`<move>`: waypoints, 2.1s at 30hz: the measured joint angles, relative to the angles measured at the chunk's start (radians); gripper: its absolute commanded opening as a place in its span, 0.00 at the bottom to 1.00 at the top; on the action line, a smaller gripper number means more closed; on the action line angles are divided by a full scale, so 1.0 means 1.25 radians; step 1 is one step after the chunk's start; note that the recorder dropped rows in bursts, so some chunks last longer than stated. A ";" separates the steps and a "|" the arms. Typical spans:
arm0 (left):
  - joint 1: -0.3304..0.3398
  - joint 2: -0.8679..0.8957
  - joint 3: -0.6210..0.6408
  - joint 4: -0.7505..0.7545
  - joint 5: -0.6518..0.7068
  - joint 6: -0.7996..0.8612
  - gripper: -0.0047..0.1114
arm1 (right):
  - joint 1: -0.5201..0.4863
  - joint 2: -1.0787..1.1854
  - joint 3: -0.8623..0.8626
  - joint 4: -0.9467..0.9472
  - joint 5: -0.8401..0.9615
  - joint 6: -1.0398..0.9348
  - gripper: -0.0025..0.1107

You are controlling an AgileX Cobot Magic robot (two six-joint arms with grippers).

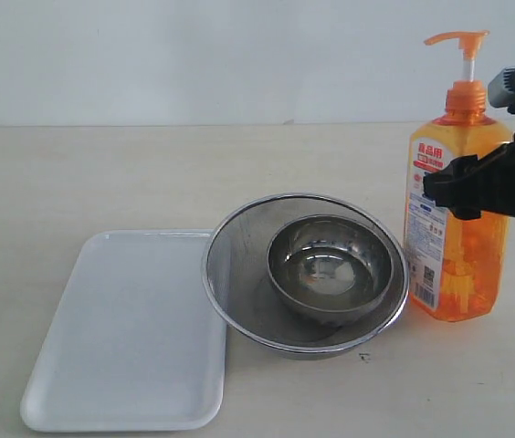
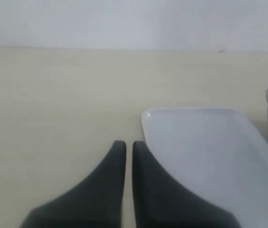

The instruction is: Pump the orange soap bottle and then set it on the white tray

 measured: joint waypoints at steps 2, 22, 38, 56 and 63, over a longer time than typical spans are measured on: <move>0.000 0.000 0.000 0.000 0.000 0.000 0.08 | 0.000 0.000 0.004 0.003 0.001 0.000 0.56; 0.000 0.000 0.000 0.000 0.000 0.000 0.08 | 0.002 0.011 0.055 -0.001 -0.035 0.031 0.82; 0.000 0.000 0.000 0.000 0.000 0.000 0.08 | 0.002 0.011 0.059 -0.001 -0.014 0.040 0.82; 0.000 0.000 0.000 0.000 0.000 0.000 0.08 | 0.002 -0.032 0.062 -0.006 0.033 0.092 0.82; 0.000 0.000 0.000 0.000 0.000 0.000 0.08 | 0.020 -0.091 0.076 -0.329 -0.022 0.465 0.82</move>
